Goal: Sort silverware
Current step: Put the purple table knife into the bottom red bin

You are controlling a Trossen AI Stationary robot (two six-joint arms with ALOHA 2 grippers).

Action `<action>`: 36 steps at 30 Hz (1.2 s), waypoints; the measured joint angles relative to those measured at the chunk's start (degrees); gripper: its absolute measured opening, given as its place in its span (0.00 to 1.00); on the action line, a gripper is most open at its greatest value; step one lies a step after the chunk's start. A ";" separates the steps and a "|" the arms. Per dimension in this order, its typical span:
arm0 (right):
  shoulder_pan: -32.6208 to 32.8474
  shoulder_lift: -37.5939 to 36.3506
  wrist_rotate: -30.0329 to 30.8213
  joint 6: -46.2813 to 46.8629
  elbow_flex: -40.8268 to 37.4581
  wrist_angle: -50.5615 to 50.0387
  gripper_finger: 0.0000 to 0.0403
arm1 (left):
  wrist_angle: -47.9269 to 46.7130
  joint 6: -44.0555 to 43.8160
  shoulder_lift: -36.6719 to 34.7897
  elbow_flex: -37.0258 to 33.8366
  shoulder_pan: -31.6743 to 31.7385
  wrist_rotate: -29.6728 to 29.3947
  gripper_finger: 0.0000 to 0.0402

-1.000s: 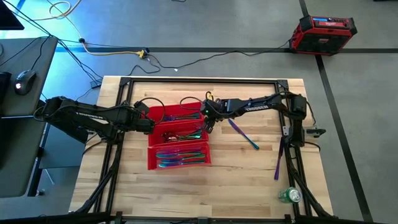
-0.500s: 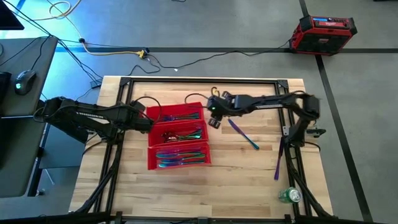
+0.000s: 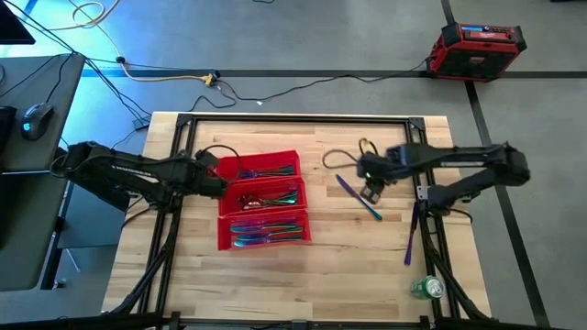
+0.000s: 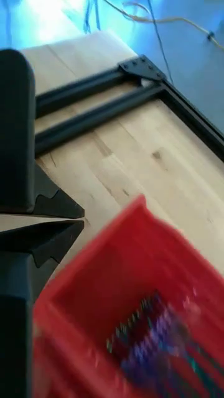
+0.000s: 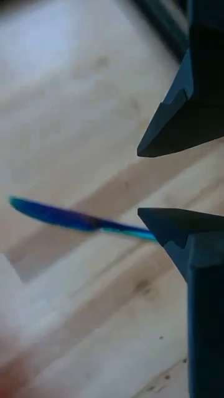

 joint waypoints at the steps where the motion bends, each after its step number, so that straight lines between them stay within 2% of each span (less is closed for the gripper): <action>1: 0.78 -1.60 -0.59 1.01 -3.29 2.59 0.33 | 0.39 0.01 0.00 0.39 -0.97 0.01 0.00; 5: 3.09 -5.26 -3.67 3.81 -15.93 15.47 0.37 | 0.44 0.04 0.00 3.28 -5.60 0.01 0.00; 9: 4.93 -4.96 -4.96 5.62 -24.05 26.56 0.46 | 1.43 0.16 0.00 7.49 -10.40 -0.44 0.00; 13: 6.96 -2.94 -2.18 7.34 -27.64 31.17 0.54 | 6.62 2.95 0.33 10.42 -15.17 -3.37 0.00; 17: 8.57 0.17 0.69 10.10 -28.48 32.37 0.55 | 13.65 7.45 2.61 12.23 -18.46 -5.51 0.00; 22: 10.35 5.98 1.12 10.83 -28.19 34.01 0.44 | 18.94 12.74 7.79 15.08 -20.51 -6.61 0.00; 26: 10.99 9.79 1.16 11.72 -27.27 34.05 0.33 | 18.90 14.63 12.06 18.03 -20.88 -7.45 0.00; 33: 10.87 10.67 -0.08 12.35 -26.97 34.08 0.06 | 19.04 16.76 15.80 21.26 -20.92 -8.15 0.00; 36: 11.00 10.69 -0.58 12.63 -26.46 33.14 0.04 | 19.14 17.11 15.80 21.28 -20.96 -8.32 0.00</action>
